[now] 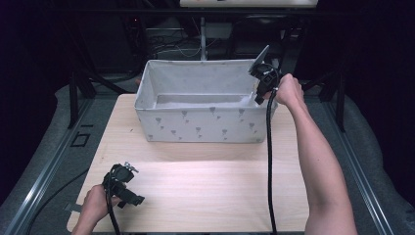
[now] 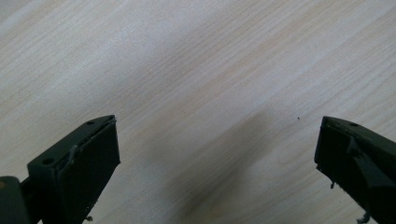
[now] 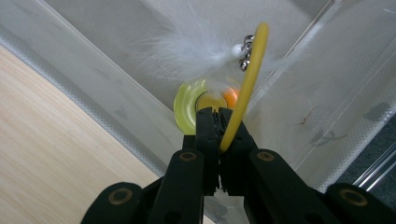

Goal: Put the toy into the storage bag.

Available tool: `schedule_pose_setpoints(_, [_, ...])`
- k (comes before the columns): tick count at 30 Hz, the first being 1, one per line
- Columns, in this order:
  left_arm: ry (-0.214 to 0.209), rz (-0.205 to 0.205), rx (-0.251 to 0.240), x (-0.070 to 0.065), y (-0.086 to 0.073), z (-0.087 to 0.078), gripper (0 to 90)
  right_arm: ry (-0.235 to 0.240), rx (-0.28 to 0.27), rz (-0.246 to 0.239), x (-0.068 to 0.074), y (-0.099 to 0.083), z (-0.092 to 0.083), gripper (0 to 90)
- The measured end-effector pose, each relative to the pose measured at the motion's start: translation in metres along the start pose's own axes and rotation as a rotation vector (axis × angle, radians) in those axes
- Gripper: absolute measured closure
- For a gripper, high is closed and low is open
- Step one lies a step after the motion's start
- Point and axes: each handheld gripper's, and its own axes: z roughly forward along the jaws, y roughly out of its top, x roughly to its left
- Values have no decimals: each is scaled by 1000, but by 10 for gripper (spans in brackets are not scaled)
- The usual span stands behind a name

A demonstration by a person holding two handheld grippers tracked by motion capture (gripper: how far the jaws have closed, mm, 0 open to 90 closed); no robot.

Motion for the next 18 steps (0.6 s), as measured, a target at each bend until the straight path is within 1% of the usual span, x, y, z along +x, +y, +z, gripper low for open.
schedule_pose_setpoints(3, [0, 2, 0, 0, 0, 0, 3, -4, 3, -2, -1, -1, -2, 869])
schedule_pose_setpoints(8, [2, 3, 1, 0, 0, 0, 3, -1, -6, 9, -3, -2, -7, 854])
schedule_pose_setpoints(10, [0, 2, 2, 0, 0, 0, 3, 1, -28, 12, -3, -3, -12, 842])
schedule_pose_setpoints(11, [0, 2, 3, 0, 0, 0, 3, -5, -42, 8, -2, -3, -15, 827])
schedule_pose_setpoints(12, [0, 2, 3, 0, 0, 0, 3, -15, -38, 4, -1, -4, -17, 804])
schedule_pose_setpoints(13, [2, 4, 2, 0, 0, 0, 3, -14, -48, 3, -1, -4, -19, 777])
schedule_pose_setpoints(15, [-3, 0, 2, -1, 0, 1, 3, -27, -63, 13, -1, -5, -25, 721])
schedule_pose_setpoints(18, [-4, 6, 5, -1, 0, 1, 3, -32, -94, 28, 1, -6, -36, 604])
